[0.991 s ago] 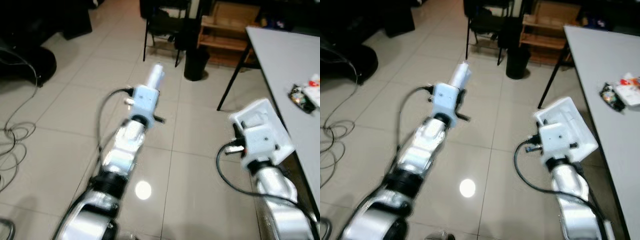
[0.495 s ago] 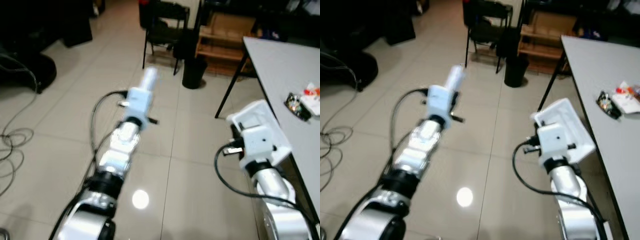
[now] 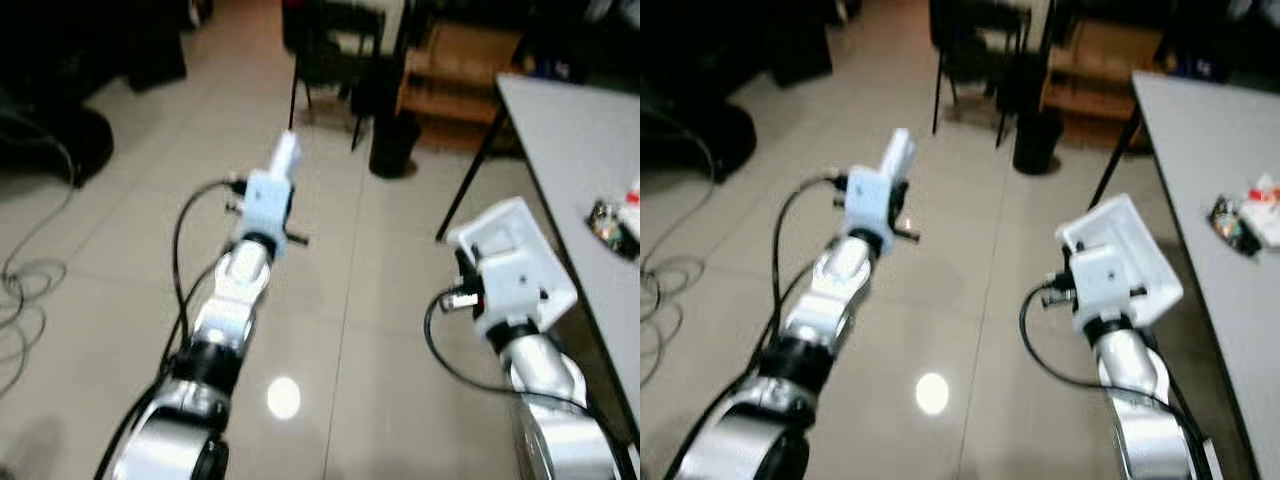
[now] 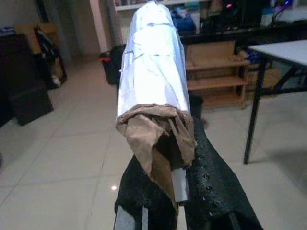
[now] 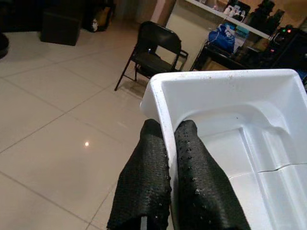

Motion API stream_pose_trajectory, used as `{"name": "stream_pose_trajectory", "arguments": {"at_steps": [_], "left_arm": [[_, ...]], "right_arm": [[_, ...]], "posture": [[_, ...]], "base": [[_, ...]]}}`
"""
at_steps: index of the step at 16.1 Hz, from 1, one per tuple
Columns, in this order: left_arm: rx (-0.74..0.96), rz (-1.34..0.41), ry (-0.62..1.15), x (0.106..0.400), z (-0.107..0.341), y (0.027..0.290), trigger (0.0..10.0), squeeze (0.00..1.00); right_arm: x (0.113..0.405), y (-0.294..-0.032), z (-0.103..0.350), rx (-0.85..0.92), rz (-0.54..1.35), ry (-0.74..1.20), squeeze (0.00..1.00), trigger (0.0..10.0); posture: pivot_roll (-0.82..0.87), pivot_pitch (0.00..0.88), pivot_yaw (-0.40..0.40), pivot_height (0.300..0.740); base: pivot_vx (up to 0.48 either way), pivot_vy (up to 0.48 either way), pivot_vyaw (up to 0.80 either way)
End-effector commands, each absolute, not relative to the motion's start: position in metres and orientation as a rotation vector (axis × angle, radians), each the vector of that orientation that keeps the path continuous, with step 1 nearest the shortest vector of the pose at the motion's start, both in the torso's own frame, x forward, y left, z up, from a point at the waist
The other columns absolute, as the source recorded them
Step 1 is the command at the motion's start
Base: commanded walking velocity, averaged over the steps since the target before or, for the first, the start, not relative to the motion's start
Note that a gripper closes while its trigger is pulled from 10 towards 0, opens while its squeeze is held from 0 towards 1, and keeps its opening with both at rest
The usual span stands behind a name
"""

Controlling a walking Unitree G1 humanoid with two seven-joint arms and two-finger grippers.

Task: Picking trash to rubbish bin

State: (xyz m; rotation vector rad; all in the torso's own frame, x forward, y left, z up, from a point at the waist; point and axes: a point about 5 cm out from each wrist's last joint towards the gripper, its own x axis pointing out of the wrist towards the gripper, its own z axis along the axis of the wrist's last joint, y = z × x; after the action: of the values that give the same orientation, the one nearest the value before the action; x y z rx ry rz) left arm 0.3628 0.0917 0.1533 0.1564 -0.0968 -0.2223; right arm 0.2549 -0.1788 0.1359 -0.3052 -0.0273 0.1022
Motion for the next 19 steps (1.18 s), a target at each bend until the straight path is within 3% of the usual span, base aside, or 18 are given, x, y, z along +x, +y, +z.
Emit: {"name": "stream_pose_trajectory", "arguments": {"at_steps": [1, 19], "left_arm": [[0.156, -0.251, -0.095, 0.3618, 0.1536, 0.0818, 0.0, 0.00], [0.140, -0.279, -0.098, 0.3683, 0.1593, 0.0748, 0.0, 0.00]], "right_arm": [[0.2544, -0.1840, 0.1400, -0.311, 0.085, -0.038, 0.00, 10.0], [0.2538, -0.1867, 0.1387, -0.315, 0.064, -0.035, 0.00, 10.0]], "posture": [[0.13, 0.070, -0.053, 0.740], [0.11, 0.073, -0.035, 0.740]], "base": [[0.480, 0.000, 0.00], [0.480, 0.000, 0.00]]}}
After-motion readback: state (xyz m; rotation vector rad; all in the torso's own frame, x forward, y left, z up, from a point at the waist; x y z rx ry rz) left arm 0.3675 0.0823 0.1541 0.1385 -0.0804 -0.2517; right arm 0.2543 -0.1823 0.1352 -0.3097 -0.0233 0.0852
